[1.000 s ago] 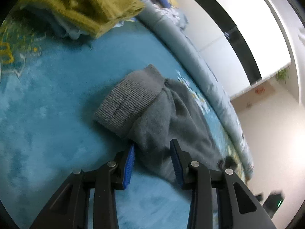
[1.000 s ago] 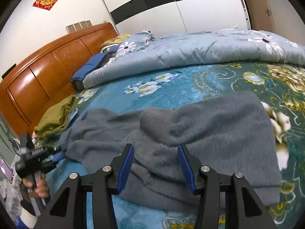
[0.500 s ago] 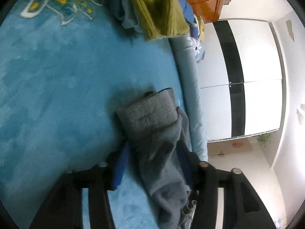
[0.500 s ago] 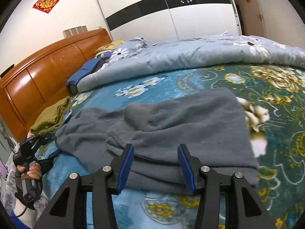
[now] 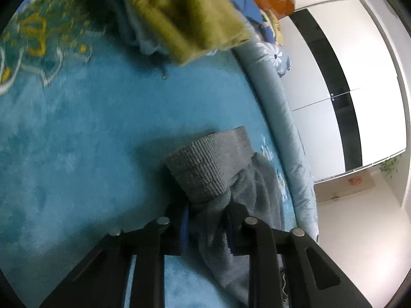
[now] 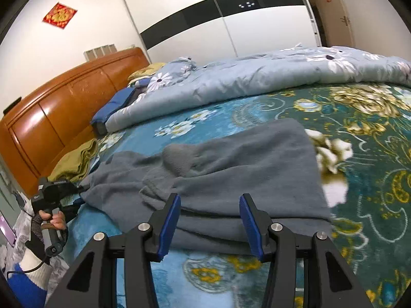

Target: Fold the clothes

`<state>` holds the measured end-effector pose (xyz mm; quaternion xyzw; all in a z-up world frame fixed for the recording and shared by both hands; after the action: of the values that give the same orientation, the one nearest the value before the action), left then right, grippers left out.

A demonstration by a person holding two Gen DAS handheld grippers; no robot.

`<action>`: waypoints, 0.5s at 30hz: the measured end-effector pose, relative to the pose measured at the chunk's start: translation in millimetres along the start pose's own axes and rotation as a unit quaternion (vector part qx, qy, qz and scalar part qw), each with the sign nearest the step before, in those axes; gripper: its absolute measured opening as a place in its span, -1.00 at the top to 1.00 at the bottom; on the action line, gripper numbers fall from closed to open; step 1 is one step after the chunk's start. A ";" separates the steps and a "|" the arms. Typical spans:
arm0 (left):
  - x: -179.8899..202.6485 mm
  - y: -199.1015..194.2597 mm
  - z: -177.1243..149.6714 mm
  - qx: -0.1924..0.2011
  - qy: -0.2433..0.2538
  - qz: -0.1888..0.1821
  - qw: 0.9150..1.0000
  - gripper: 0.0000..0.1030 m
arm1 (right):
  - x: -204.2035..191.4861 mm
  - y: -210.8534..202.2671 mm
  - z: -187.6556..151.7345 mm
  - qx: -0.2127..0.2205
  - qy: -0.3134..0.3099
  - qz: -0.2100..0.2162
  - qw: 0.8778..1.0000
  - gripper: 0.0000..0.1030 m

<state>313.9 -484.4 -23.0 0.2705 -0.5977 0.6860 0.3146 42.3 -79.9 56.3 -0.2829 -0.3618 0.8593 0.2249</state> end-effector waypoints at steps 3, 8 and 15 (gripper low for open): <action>41.2 -16.1 -13.0 0.028 0.065 0.018 0.997 0.70 | 18.1 -8.9 -3.6 0.009 0.017 -0.008 1.000 0.00; 154.4 -40.5 -62.2 0.073 0.248 0.025 0.966 0.71 | 54.4 -22.7 -9.4 0.020 0.060 -0.016 0.998 0.00; 278.2 -16.7 -179.0 0.035 0.460 0.005 0.887 0.71 | 91.1 -39.7 -16.7 0.036 0.104 -0.017 0.994 0.00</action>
<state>144.9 -275.6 170.8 -0.0676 -0.3628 0.7555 0.5414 -6.9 7.6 46.9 -0.3561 -0.3103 0.8340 0.2855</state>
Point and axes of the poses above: each gripper's, at about its wrist camera, not at the fingertips, and y roughly the way its jaws point, x to its right, z to its top, the point moved 2 cm from there along y, roughly the way its jaws point, and after that the axes turned 15 degrees about -x, right-handed, at the moved point
